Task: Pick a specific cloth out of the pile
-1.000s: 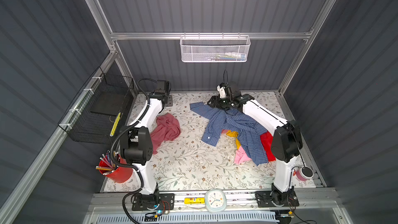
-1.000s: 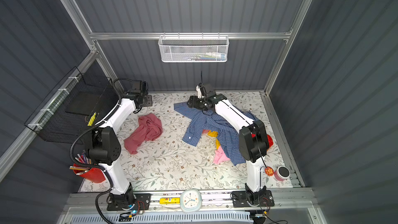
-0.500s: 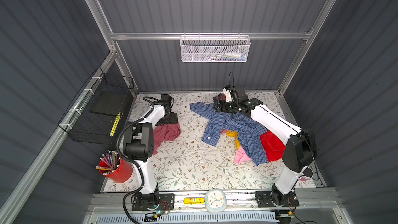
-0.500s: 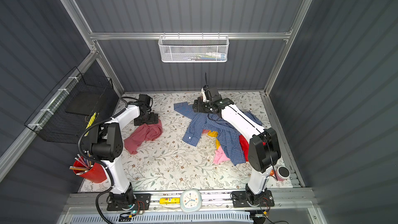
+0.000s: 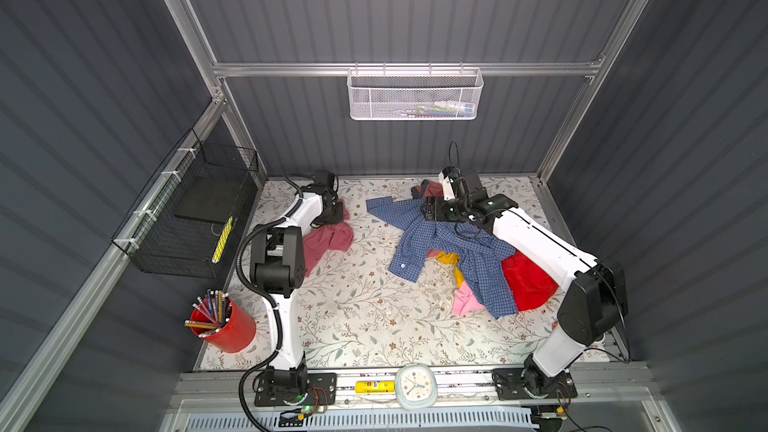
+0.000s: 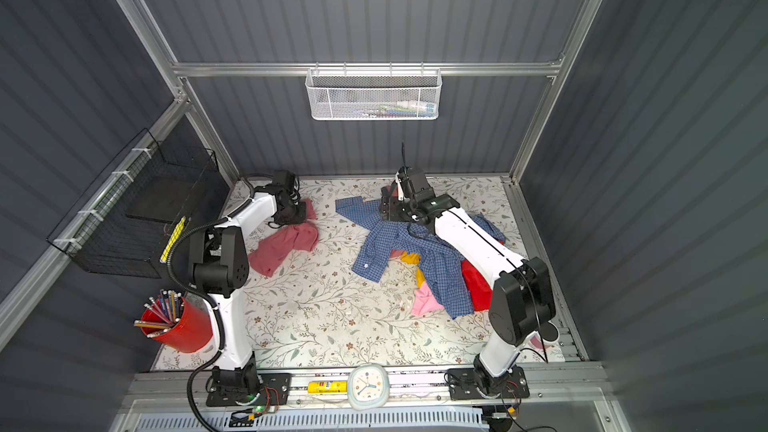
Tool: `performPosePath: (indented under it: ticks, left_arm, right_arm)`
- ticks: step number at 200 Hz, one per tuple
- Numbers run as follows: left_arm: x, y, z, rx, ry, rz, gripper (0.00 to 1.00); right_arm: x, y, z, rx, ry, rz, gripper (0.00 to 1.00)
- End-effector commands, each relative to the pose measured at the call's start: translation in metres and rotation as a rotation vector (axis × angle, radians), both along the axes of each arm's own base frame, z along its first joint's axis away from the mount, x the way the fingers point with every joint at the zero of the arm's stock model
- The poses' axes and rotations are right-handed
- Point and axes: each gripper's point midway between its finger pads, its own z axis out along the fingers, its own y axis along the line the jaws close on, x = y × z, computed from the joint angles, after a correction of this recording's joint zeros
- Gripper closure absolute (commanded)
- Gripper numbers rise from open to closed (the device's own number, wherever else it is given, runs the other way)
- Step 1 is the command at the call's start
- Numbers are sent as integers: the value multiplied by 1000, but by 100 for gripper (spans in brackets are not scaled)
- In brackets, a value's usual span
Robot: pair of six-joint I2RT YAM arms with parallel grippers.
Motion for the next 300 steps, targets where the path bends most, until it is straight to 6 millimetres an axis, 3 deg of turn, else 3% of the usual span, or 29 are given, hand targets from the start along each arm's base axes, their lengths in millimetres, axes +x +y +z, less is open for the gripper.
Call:
performPosePath:
  ticks: [1, 18, 36, 68, 83, 103, 123, 127, 146, 162, 180, 193, 214, 273, 277, 300]
  left_arm:
    - [33, -2, 110, 21, -300, -59, 100]
    - [40, 1, 155, 12, -454, -60, 100]
    - [41, 6, 186, -76, -577, -29, 100]
    - [34, 29, 216, -327, -734, 87, 100]
    - [30, 42, 219, -429, -769, 137, 100]
    - [26, 54, 198, -440, -709, 171, 100]
    - [22, 54, 158, -417, -617, 157, 100]
    - [17, 53, 133, -405, -559, 160, 100]
    - [4, 57, 69, -324, -401, 163, 100]
    - [-11, 70, 31, -239, -330, 200, 100]
    - [-26, 76, 4, -181, -271, 203, 100]
    - [-31, 74, -1, -185, -258, 190, 100]
    - [-23, 64, 19, -265, -316, 179, 100]
    - [30, 42, 102, -494, -495, 158, 100]
    - [38, 40, 120, -512, -535, 146, 100]
    - [51, 33, 156, -609, -633, 122, 100]
  right_arm:
    - [-1, -3, 15, 20, -63, 2, 18]
    - [1, -3, 19, 32, -89, 1, 18]
    - [1, -4, 20, 29, -94, -1, 18]
    - [-1, -3, 18, 34, -82, -2, 18]
    - [-2, -2, 17, 38, -75, 2, 18]
    - [-3, -2, 13, 42, -64, 4, 19]
    - [-3, -1, 10, 43, -57, 8, 20]
    - [-4, 0, 9, 44, -55, 10, 20]
    - [-4, 1, 10, 44, -57, 19, 21]
    - [-4, 2, 12, 46, -62, 22, 21]
    - [-4, 2, 11, 44, -62, 27, 21]
    - [-3, 2, 11, 43, -63, 27, 21]
    - [-2, 4, 11, 43, -60, 32, 21]
    - [0, 7, 11, 54, -49, 28, 22]
    - [0, 7, 10, 54, -48, 28, 22]
    - [0, 9, 9, 58, -44, 33, 23]
